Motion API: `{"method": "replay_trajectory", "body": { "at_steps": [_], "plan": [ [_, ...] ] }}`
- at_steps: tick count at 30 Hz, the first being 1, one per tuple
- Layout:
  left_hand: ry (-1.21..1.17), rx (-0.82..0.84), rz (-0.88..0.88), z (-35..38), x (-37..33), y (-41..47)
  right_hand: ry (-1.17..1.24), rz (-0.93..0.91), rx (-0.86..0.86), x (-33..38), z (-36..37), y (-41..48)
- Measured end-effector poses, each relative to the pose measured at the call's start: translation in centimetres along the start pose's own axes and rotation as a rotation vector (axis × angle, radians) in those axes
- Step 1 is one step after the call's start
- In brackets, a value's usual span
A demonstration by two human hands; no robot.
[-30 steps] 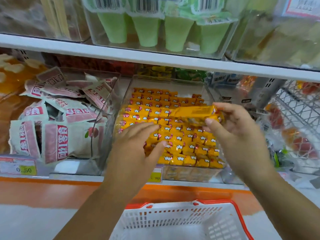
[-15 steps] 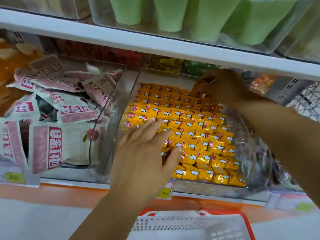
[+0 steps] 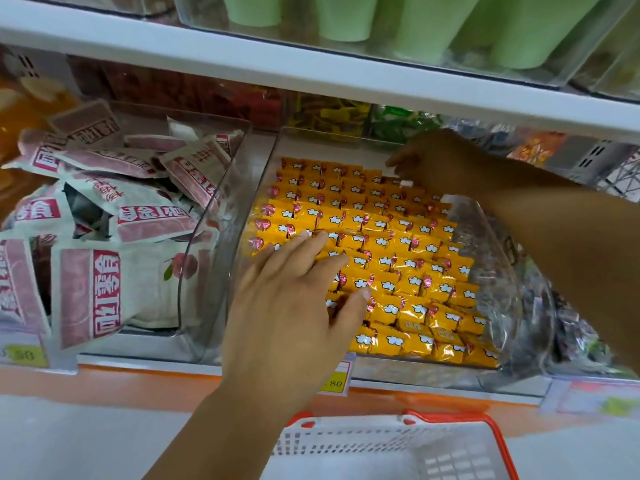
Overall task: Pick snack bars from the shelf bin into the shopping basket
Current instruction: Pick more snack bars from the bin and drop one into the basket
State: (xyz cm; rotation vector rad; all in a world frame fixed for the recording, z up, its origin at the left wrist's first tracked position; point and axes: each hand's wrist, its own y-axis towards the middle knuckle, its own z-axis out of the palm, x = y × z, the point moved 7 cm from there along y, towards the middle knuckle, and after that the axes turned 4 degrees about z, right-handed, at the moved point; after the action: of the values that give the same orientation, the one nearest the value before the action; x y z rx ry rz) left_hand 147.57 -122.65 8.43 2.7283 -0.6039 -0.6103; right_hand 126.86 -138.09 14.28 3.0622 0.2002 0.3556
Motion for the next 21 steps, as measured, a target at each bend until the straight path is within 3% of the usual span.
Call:
{"method": "replay_trajectory", "body": {
  "at_steps": [3, 8, 13, 21],
  "plan": [
    [-0.005, -0.011, 0.001, 0.0, 0.0, 0.0, -0.062, 0.041, -0.204, -1.6, -2.8, -1.0],
    [-0.028, -0.021, 0.003, -0.1, -0.1, -0.1, -0.204, 0.065, -0.019, -3.5, -1.7, -1.5],
    [-0.057, -0.01, 0.004, -0.2, 0.0, -0.1, -0.419, 0.142, 0.055, -3.9, -0.7, 0.3],
    [-0.285, -0.083, -0.058, -2.1, -0.8, -0.7, -0.295, 0.122, -0.309, -0.8, -3.1, -5.6]
  ]
}}
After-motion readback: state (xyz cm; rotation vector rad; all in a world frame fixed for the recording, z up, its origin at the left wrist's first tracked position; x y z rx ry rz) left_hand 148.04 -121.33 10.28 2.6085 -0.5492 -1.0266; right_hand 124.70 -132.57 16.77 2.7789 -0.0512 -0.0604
